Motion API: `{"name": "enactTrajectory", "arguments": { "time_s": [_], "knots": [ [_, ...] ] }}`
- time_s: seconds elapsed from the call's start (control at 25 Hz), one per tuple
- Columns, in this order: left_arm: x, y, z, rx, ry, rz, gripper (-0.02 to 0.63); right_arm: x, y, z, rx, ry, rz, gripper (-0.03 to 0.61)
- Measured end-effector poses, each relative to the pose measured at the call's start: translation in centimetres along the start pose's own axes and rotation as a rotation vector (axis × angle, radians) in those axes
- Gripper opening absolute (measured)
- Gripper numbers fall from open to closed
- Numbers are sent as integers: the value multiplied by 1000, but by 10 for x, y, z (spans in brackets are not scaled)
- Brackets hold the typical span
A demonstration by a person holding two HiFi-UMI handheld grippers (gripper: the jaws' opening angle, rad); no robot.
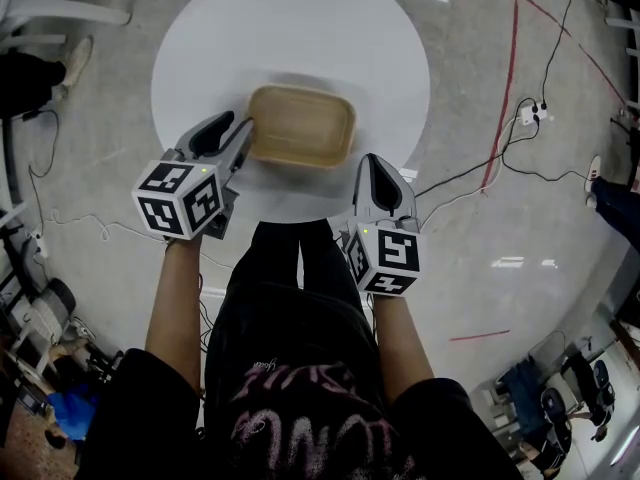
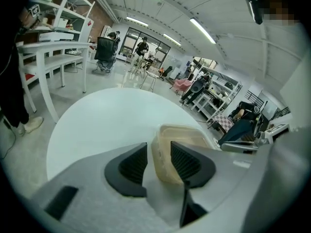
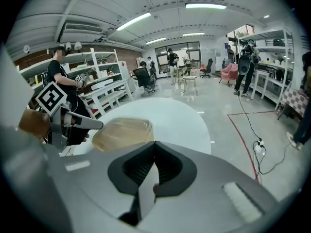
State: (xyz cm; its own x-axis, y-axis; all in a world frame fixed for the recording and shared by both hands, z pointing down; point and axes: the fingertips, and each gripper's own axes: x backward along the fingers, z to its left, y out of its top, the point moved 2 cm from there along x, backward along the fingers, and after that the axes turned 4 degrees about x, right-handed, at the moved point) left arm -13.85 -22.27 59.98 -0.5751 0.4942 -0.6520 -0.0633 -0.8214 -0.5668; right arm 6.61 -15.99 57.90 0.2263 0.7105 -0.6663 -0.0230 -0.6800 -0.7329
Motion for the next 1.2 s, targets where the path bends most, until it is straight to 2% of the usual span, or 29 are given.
{"name": "enactTrajectory", "arguments": {
  "time_s": [0.36, 0.56, 0.6, 0.76, 1.12, 1.2],
  "knots": [
    [-2, 0, -4, 30, -52, 8, 104, -6, 2, 1, 3, 4, 4, 8],
    [-3, -1, -6, 32, -51, 4, 71, -8, 1, -1, 2, 0, 6, 8],
    [-3, -1, -6, 28, -48, 6, 49, -8, 2, -1, 1, 0, 7, 8],
    [-6, 0, -7, -25, -38, 19, 44, -9, 1, -1, 2, -1, 9, 8],
    [-6, 1, -11, -33, -19, 2, 34, -5, 0, -4, 2, -11, 6, 8],
    [-5, 4, -10, -42, -14, -6, 12, -4, 1, -4, 1, -14, 4, 8]
  ]
}}
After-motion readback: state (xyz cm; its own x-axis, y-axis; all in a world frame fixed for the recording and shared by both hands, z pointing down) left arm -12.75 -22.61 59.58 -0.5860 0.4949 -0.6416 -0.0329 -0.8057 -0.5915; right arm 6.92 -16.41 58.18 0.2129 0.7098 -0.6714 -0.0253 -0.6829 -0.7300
